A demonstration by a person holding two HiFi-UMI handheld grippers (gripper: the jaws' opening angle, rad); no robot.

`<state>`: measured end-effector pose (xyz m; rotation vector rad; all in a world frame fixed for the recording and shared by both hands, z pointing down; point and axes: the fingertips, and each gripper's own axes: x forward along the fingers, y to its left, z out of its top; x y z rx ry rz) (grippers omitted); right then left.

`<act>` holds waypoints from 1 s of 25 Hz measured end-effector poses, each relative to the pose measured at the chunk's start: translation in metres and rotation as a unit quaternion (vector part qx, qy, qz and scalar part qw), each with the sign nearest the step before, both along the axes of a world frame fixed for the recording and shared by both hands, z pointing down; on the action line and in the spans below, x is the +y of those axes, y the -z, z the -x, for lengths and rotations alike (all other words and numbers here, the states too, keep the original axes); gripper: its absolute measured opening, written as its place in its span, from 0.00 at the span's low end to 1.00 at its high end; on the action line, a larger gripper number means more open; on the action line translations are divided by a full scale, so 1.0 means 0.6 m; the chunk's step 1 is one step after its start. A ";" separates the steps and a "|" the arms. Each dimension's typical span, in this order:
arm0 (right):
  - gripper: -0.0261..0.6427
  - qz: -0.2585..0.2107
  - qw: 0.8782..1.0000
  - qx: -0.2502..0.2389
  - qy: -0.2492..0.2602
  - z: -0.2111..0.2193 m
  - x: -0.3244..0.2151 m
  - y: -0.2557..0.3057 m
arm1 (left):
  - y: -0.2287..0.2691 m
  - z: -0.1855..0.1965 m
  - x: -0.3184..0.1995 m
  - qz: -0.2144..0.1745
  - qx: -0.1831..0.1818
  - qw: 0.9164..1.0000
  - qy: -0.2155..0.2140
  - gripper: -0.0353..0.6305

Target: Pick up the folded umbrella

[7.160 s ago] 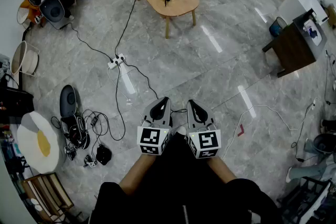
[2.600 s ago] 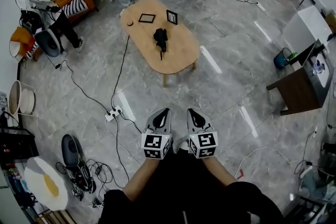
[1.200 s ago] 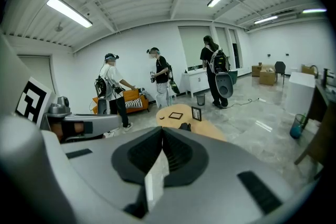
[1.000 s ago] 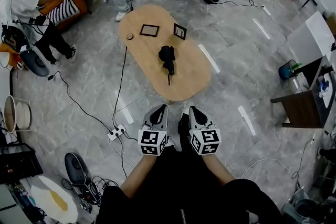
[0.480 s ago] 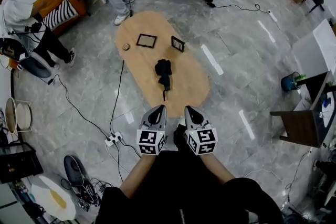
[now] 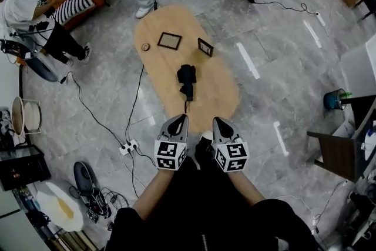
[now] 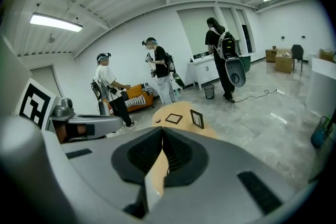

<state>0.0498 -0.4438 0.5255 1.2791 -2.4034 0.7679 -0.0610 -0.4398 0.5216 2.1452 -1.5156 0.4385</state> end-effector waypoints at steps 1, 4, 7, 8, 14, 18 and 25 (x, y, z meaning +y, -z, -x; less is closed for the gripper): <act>0.06 0.000 1.000 -0.002 0.001 0.000 -0.006 -0.001 | -0.004 0.001 0.000 0.004 -0.002 1.000 -0.002 0.08; 0.06 -0.002 1.000 -0.003 0.008 0.003 -0.018 -0.005 | -0.021 0.010 0.002 0.018 -0.008 1.000 -0.002 0.08; 0.06 -0.003 1.000 -0.003 0.011 0.008 -0.032 -0.008 | -0.034 0.024 -0.009 0.024 -0.016 1.000 0.001 0.08; 0.06 -0.002 1.000 -0.004 0.010 0.009 -0.034 -0.008 | -0.038 0.027 -0.012 0.025 -0.018 1.000 0.000 0.08; 0.06 0.002 1.000 0.006 0.010 0.025 -0.039 -0.021 | -0.077 0.046 -0.045 0.029 -0.037 0.999 -0.013 0.08; 0.06 0.002 1.000 0.021 0.007 0.033 -0.047 -0.031 | -0.122 0.054 -0.074 0.030 -0.049 0.998 -0.024 0.17; 0.06 0.024 0.999 0.032 -0.004 0.044 -0.048 -0.061 | -0.203 0.058 -0.114 0.058 -0.035 0.997 -0.042 0.24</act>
